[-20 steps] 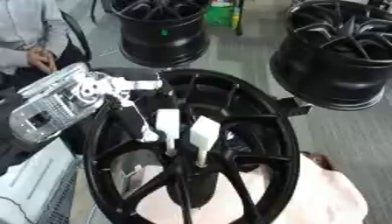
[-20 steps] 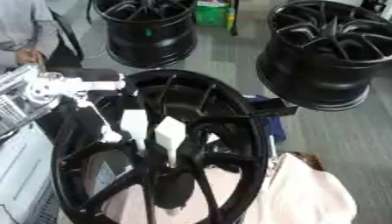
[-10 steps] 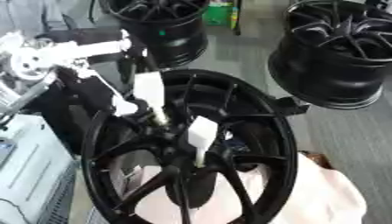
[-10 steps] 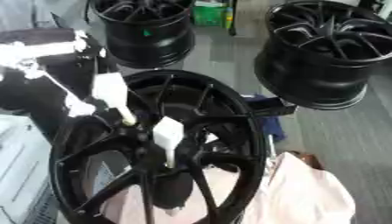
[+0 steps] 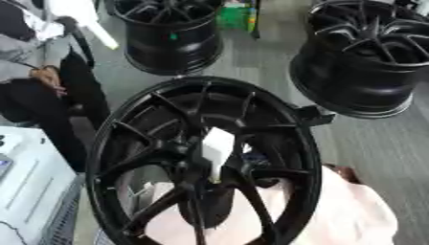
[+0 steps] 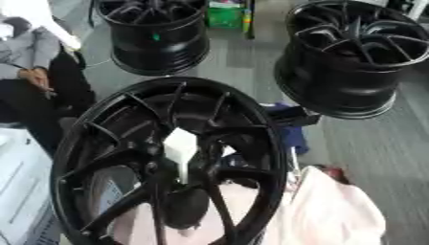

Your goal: Pull the pin out of the wheel hub.

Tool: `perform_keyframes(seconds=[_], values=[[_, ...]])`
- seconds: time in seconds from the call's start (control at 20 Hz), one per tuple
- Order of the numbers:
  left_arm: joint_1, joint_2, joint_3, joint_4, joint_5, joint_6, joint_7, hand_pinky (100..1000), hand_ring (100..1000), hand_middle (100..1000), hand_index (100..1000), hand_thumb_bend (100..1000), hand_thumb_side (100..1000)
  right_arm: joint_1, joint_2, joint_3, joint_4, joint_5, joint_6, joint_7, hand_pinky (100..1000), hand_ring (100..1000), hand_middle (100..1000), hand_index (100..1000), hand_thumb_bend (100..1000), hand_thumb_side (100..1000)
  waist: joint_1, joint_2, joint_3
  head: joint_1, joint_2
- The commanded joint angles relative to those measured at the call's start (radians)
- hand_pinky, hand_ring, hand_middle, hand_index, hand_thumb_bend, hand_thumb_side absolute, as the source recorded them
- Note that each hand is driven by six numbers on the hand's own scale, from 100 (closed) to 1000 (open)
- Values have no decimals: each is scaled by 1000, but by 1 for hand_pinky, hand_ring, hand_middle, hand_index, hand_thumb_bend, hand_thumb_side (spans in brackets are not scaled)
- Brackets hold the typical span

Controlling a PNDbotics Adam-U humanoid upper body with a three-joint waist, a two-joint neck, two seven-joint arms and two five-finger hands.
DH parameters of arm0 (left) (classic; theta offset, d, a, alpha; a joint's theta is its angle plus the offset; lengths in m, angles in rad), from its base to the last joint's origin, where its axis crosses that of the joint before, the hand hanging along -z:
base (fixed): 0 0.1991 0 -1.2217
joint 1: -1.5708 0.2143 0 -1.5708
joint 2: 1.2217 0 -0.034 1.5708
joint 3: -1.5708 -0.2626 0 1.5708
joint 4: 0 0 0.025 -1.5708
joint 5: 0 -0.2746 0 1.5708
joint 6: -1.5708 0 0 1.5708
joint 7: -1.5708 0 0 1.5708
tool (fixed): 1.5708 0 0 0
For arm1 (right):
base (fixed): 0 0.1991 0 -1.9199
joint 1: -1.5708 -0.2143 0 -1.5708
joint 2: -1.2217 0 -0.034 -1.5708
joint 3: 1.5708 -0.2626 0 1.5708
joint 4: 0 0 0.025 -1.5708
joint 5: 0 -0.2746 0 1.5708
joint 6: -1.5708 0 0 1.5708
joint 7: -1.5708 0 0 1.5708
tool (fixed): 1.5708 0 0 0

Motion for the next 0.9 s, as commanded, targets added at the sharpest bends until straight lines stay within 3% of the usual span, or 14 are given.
perform_keyframes(seconds=[0.05,0.3,0.9], values=[[-38,34,92,136,-1,-19,55,652,489,256,513,100,100,-2,-24,-12,-19,6,-2,-5,713,689,722,761,100,770,2,-13,3,-11,-3],[-72,15,159,380,-90,-64,120,653,494,258,518,100,100,1,-23,-15,-19,8,-2,-6,713,689,722,761,100,769,0,-16,0,-17,-6],[-239,-139,177,813,-374,-238,332,682,534,324,582,100,100,4,-20,-16,-19,6,-2,-5,713,690,722,761,100,768,-8,-23,-3,-8,-3]])
